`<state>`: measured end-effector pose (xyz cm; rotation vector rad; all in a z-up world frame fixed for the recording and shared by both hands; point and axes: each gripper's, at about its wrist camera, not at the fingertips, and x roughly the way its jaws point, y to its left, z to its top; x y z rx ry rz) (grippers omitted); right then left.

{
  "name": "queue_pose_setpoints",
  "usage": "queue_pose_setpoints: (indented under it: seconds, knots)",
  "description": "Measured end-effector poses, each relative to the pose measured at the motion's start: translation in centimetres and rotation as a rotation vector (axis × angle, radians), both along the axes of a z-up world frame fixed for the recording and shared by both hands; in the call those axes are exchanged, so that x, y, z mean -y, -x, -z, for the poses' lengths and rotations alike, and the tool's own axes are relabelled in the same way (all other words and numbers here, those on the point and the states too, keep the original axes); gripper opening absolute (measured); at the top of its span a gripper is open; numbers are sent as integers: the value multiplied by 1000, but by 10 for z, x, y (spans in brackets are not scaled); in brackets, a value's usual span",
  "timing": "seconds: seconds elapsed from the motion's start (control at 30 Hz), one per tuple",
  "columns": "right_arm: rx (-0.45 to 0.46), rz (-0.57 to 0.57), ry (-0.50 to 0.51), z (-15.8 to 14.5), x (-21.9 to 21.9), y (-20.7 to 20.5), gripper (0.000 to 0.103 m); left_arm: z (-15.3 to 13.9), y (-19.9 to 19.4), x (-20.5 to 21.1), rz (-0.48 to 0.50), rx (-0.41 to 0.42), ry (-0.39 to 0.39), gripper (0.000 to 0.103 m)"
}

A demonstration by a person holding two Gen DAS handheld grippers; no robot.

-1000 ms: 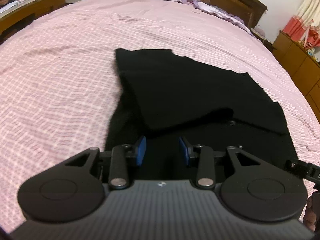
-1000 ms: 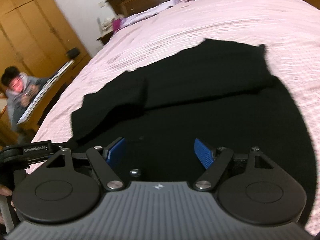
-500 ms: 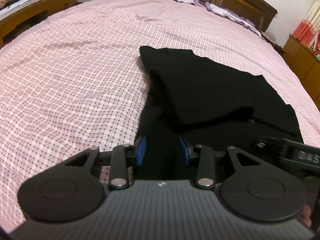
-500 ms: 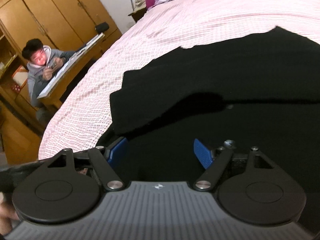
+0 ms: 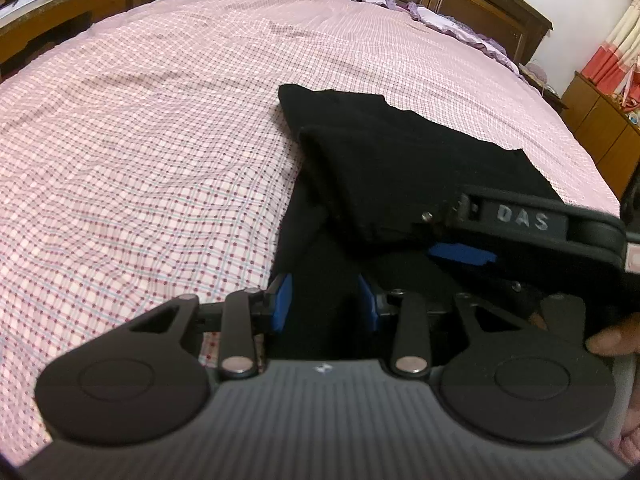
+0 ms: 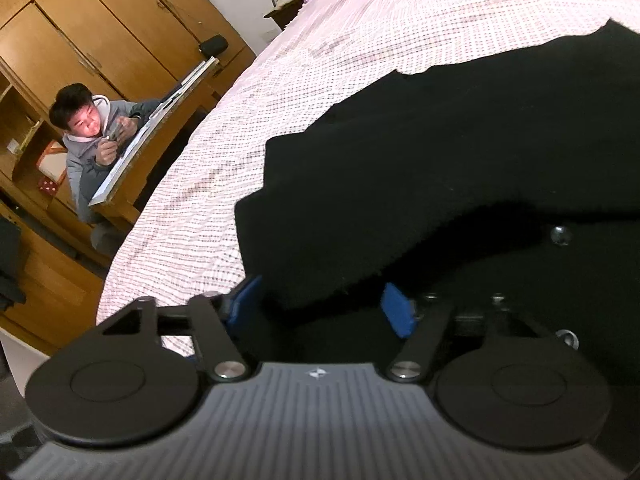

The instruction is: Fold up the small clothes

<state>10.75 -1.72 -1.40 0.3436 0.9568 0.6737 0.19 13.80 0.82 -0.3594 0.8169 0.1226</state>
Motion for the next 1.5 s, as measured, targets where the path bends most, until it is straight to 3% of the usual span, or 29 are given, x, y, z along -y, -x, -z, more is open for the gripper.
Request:
queue_pose_setpoints:
  seconds: [0.07, 0.13, 0.2, 0.23, 0.37, 0.5, 0.63, 0.83, 0.97, 1.03, 1.17, 1.27, 1.37, 1.43, 1.5]
  knots:
    - [-2, 0, -5, 3, -3, -4, 56, 0, 0, 0, 0, -1, -3, 39]
    - [-8, -6, -9, 5, -4, -9, 24, 1, -1, 0, 0, -3, -2, 39]
    - [-15, -5, -21, 5, -2, -12, 10, 2, -3, 1, 1, -4, -3, 39]
    - [-15, -1, -32, 4, 0, -13, 8, 2, -3, 1, 0, -4, -2, 39]
    - [14, 47, -104, -10, 15, -15, 5, 4, -5, 1, 0, -4, 1, 39]
    - [130, 114, -117, -34, 32, -9, 5, 6, -7, 1, -1, -5, 1, 39]
    - [241, 218, -103, -56, 55, -2, 5, 6, -8, 1, 0, -6, -1, 39]
    - [314, 345, -82, -67, 96, 7, 5, 6, -8, 0, -2, -5, -1, 39]
    - [377, 420, 16, -62, 117, 10, 5, 7, -9, 0, -5, -6, -5, 39]
    - [372, 443, 74, -53, 130, 7, 5, 7, -10, 1, -6, -6, -11, 39]
    - [318, 406, 80, -41, 145, 7, 7, 8, -10, 3, -6, -8, -23, 39]
    - [369, 321, 137, -41, 138, 16, 11, 7, -11, 5, -8, -9, -29, 39]
    - [452, 194, 206, -43, 122, 29, 33, 7, -12, 7, -4, -10, -34, 39]
    - [501, 117, 257, -43, 107, 36, 63, 7, -12, 9, -1, -10, -37, 39]
    - [554, 58, 284, -44, 95, 43, 70, 7, -12, 9, 1, -10, -37, 39]
